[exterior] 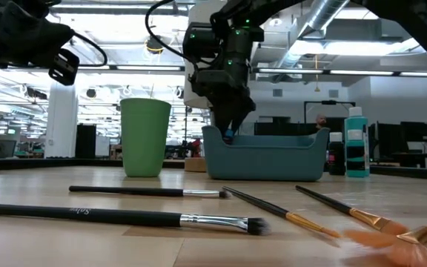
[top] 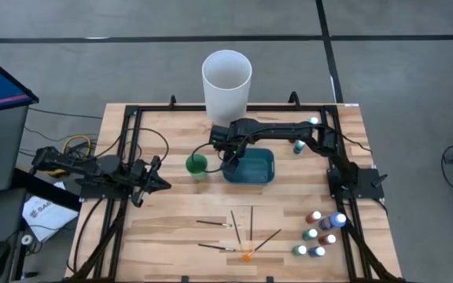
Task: Pick & Place Paint Supplies
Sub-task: Put the top small blue paint bottle into the green bin, then put the left small red paint bottle into the green bin
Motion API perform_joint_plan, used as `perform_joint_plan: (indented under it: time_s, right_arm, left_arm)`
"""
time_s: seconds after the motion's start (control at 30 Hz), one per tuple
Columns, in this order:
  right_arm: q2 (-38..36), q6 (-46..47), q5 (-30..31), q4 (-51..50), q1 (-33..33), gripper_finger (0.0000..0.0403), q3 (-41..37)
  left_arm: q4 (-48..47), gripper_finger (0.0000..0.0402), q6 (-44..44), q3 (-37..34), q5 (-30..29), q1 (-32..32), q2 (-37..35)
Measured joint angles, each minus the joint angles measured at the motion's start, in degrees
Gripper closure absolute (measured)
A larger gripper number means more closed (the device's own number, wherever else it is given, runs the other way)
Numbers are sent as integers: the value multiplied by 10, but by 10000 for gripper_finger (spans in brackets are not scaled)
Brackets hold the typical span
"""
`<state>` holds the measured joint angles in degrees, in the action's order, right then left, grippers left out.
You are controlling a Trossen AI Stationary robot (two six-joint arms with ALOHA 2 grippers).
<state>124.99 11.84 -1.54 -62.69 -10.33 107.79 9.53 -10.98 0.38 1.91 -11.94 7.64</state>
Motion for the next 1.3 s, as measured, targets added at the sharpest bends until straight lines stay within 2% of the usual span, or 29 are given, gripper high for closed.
perform_joint_plan:
  time_s: [0.87, 1.1, 1.3]
  right_arm:
    - [0, 0, 0, 9, 0, 211, 1]
    - [-1, -2, 1, -34, 0, 188, 33]
    - [-1, 2, 1, -106, 1, 190, 68]
  left_arm:
    - [10, 394, 0, 0, 0, 0, 0]
    - [13, 394, 0, 0, 0, 0, 0]
    - [14, 394, 0, 0, 0, 0, 0]
